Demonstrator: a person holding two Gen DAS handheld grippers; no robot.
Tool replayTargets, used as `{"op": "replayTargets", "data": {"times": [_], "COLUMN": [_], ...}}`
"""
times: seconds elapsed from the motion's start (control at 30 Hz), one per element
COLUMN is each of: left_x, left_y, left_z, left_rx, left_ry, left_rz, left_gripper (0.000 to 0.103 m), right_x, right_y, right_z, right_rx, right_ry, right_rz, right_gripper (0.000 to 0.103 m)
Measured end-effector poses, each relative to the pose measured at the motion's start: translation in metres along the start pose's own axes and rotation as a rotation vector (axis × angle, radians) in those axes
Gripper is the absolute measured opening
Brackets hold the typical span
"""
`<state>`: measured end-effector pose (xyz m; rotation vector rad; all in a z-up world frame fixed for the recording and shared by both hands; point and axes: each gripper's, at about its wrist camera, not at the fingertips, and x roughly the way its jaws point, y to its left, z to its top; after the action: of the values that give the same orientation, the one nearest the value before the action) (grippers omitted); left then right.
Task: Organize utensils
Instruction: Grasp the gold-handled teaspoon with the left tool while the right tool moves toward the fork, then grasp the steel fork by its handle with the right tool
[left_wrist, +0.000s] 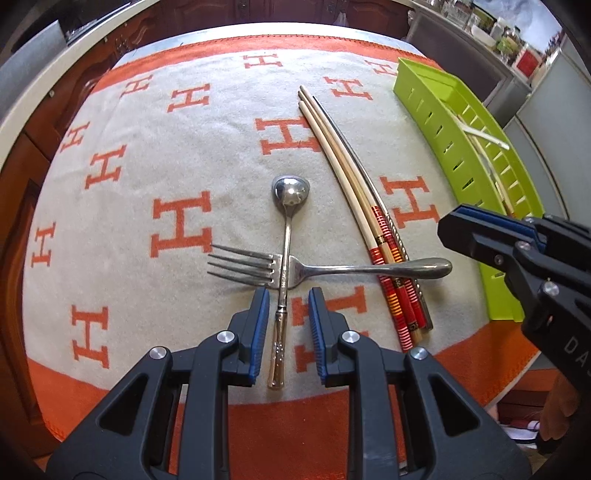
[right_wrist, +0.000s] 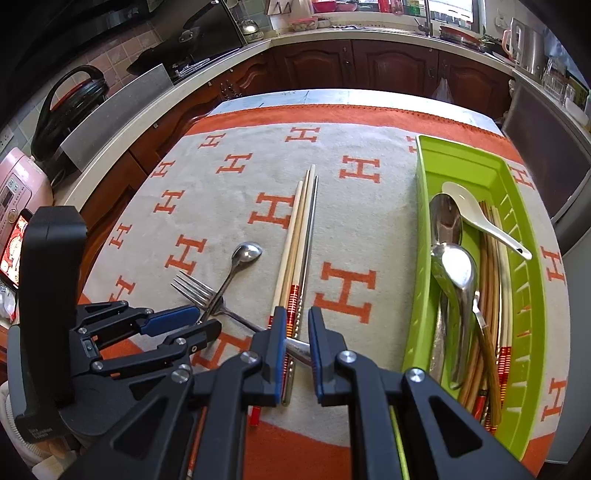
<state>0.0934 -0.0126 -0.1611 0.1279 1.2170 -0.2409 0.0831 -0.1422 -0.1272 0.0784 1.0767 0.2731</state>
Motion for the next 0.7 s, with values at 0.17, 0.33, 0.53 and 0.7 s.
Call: {"op": "replayTargets", "data": {"times": [0.17,0.33,0.53,0.7], "left_x": [0.002,-0.003,-0.02,-0.032], "left_y": [-0.009,0.004,0.029,0.045], "left_z": [0.003,-0.003,-0.009,-0.015], "left_rx": [0.047,-0.024,-0.119,-0.161], "left_ry": [0.016,0.004,-0.04,-0.073], "left_rz": [0.047,-0.014,-0.065,-0.08], "left_gripper": [0.004,0.003,0.003,0.003], "right_x": [0.001,0.003,0.017,0.035], "right_y": [-0.004,0.001,0.022,0.044], "right_z": [-0.001,0.0,0.003,0.005], "right_rx": [0.001,-0.037,-0.17,-0.317], "right_ry": [0.005,0.014,0.066,0.113], "right_rz": [0.014,0.04,0.074,0.057], "right_gripper": [0.011,0.012,0.012,0.012]}}
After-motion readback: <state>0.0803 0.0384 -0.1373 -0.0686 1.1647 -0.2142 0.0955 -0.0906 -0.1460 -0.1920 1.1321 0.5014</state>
